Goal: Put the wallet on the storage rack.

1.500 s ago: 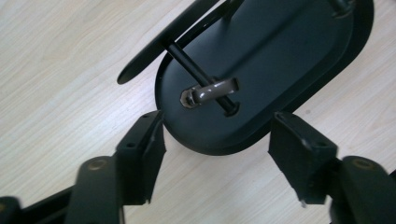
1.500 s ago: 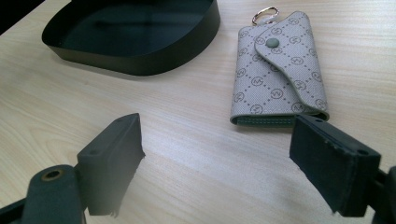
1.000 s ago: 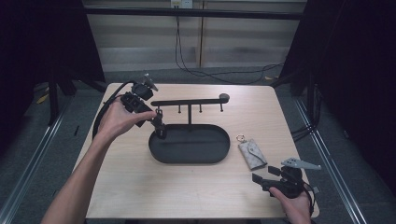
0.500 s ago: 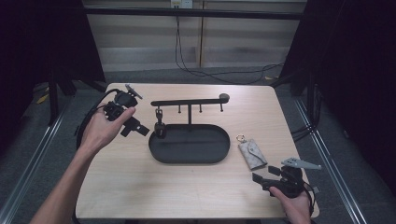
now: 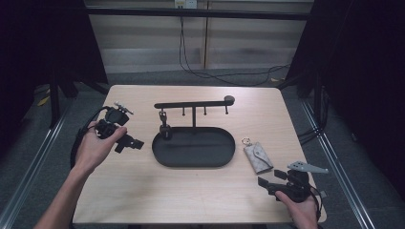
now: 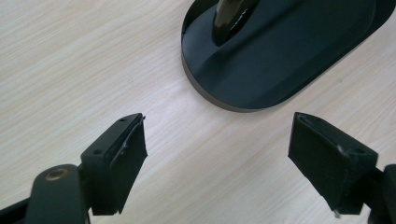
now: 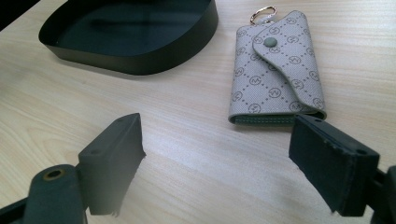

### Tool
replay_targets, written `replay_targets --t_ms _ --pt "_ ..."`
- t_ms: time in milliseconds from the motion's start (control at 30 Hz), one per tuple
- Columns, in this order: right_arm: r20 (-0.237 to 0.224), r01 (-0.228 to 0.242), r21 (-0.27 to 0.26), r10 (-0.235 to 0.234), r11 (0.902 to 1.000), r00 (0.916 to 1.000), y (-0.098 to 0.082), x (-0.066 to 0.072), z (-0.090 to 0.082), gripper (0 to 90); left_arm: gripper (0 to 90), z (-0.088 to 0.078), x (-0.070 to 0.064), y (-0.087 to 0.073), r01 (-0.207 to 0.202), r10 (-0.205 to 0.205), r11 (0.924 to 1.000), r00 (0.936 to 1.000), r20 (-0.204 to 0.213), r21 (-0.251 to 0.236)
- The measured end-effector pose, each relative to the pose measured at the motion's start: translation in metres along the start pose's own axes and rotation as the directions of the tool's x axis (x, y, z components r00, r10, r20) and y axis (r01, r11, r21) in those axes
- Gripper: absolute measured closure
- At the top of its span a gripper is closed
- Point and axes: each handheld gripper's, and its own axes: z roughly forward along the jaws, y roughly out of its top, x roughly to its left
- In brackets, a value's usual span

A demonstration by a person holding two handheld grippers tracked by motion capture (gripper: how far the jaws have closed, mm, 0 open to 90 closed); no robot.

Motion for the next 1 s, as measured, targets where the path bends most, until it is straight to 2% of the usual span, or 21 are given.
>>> replay_targets --t_ms 33,100,167,267,400,433,467,533,633,667,700,767,800,833,867,900,1000 --pt "0.001 -0.001 0.0 0.001 1.0 1.0 0.0 0.0 0.0 17.2 19.0 -0.001 -0.001 -0.004 0.001 -0.001 0.9993 1.0 0.007 -0.037" --pt "0.0 -0.003 0.001 0.003 1.0 1.0 0.0 -0.001 0.0 17.4 19.6 -0.003 -0.002 -0.013 0.006 -0.003 0.9923 0.9998 0.018 -0.124" --pt "-0.004 -0.003 0.002 0.003 1.0 1.0 0.0 -0.001 0.0 17.6 17.9 -0.003 -0.004 -0.02 0.017 -0.018 0.9912 0.9998 -0.011 -0.131" --pt "-0.004 -0.006 0.002 0.006 1.0 1.0 0.0 -0.001 0.0 17.6 18.0 0.001 -0.007 -0.03 0.003 -0.004 0.9898 1.0 -0.006 -0.142" --pt "-0.004 -0.005 -0.003 0.005 1.0 1.0 0.0 -0.001 -0.001 17.8 18.0 0.005 -0.011 -0.044 0.0 -0.004 0.9808 0.9999 -0.016 -0.195" --pt "-0.003 -0.006 -0.002 0.006 1.0 1.0 0.0 -0.001 0.0 17.8 18.0 0.005 -0.011 -0.047 0.0 -0.005 0.9806 0.9996 -0.028 -0.196" --pt "-0.003 -0.006 0.001 0.006 1.0 1.0 0.0 -0.001 0.0 18.0 18.0 0.005 -0.011 -0.05 0.003 -0.008 0.9804 0.9997 -0.025 -0.197" --pt "-0.01 -0.011 0.007 0.011 0.9999 0.9999 0.0 -0.001 0.0 18.9 17.9 0.004 -0.012 -0.055 0.02 -0.023 0.9745 0.9997 -0.011 -0.223" --pt "-0.014 -0.013 0.01 0.013 0.9999 0.9998 0.001 -0.001 0.0 19.0 18.0 0.003 -0.013 -0.064 0.021 -0.025 0.9672 0.9996 -0.015 -0.253" --pt "-0.014 -0.015 0.012 0.015 0.9998 0.9998 0.001 -0.001 0.0 19.1 18.0 0.004 -0.015 -0.068 0.036 -0.038 0.963 0.9993 -0.004 -0.267" --pt "-0.015 -0.015 0.01 0.015 0.9998 0.9998 0.001 -0.001 0.0 19.1 18.0 0.004 -0.016 -0.072 0.041 -0.042 0.9631 0.9991 0.002 -0.266" --pt "-0.009 -0.018 0.012 0.018 0.9998 0.9998 0.001 -0.001 0.001 19.3 18.5 0.008 -0.017 -0.079 0.059 -0.058 0.9545 0.9982 0.015 -0.292" --pt "-0.01 -0.013 0.018 0.013 0.9997 0.9999 0.001 -0.001 0.002 19.3 19.0 0.01 -0.018 -0.082 0.065 -0.061 0.9535 0.9979 0.02 -0.295" --pt "-0.013 -0.01 0.024 0.01 0.9997 0.9999 0.001 0.0 0.003 19.3 19.0 0.014 -0.019 -0.085 0.065 -0.064 0.956 0.9979 0.014 -0.286" --pt "-0.014 -0.006 0.025 0.007 0.9997 0.9999 0.002 0.001 0.004 19.3 19.0 0.017 -0.02 -0.088 0.068 -0.066 0.9541 0.9977 0.016 -0.292" --pt "-0.012 0.005 0.032 -0.004 0.9995 0.9999 0.002 0.002 0.005 19.3 19.0 0.02 -0.02 -0.091 0.057 -0.053 0.9551 0.9984 0.02 -0.291" --pt "-0.007 -0.001 0.036 0.001 0.9993 1.0 0.003 0.002 0.005 19.3 18.3 0.026 -0.021 -0.102 0.078 -0.062 0.9512 0.9962 0.06 -0.299"
